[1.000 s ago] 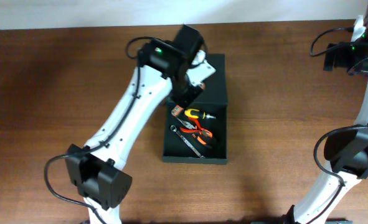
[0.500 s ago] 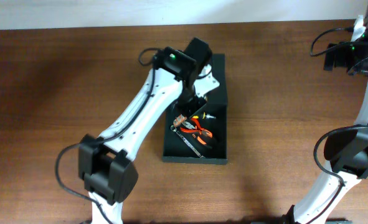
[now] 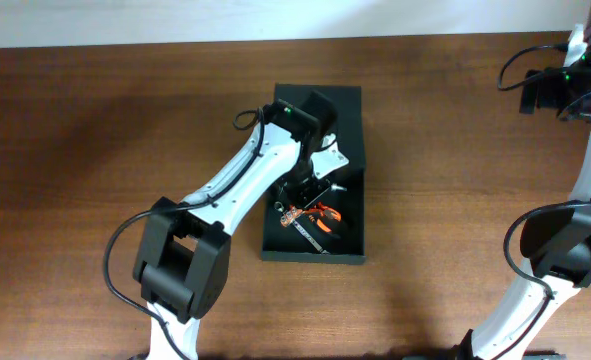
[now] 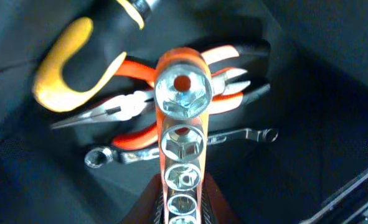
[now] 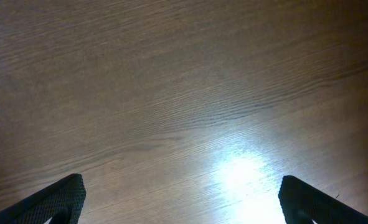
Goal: Pack container
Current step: 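Lower the socket rail into the box and open the left gripper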
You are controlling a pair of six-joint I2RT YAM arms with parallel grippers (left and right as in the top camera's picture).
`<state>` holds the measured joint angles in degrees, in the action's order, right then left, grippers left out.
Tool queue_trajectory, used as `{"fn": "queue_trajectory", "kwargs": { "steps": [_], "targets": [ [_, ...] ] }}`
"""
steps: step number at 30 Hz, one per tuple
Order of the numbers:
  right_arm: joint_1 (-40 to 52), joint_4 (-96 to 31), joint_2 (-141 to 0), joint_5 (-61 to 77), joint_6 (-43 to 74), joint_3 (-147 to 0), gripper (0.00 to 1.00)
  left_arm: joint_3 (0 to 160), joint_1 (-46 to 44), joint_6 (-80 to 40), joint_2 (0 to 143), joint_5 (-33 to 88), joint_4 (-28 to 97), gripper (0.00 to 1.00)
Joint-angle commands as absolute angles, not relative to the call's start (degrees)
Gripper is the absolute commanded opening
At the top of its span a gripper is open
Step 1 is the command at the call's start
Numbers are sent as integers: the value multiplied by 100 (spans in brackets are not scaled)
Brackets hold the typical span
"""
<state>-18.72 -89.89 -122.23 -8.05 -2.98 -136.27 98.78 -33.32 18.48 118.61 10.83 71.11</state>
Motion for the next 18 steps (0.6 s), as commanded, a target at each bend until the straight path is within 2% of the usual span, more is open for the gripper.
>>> {"fn": "queue_trajectory", "kwargs": {
  "steps": [1, 11, 12, 14, 18],
  "targets": [
    [-1881, -8973, -12234, -794, -226, -13616, 99, 9690, -3326, 1940, 11824, 1474, 6958, 2],
    [-1881, -8973, -12234, -794, -228, -13616, 99, 9474, -3323, 1940, 11828, 1483, 6729, 8],
    [-1883, -8973, -12234, -794, -226, -13616, 99, 9474, -3323, 1938, 11828, 1483, 6720, 12],
    [-1881, -8973, -12234, -794, -228, -13616, 99, 9474, -3323, 1938, 11828, 1483, 6700, 29],
    [-1881, -8973, -12234, -794, -226, -13616, 99, 9474, -3323, 1938, 11828, 1483, 6676, 32]
  ]
}}
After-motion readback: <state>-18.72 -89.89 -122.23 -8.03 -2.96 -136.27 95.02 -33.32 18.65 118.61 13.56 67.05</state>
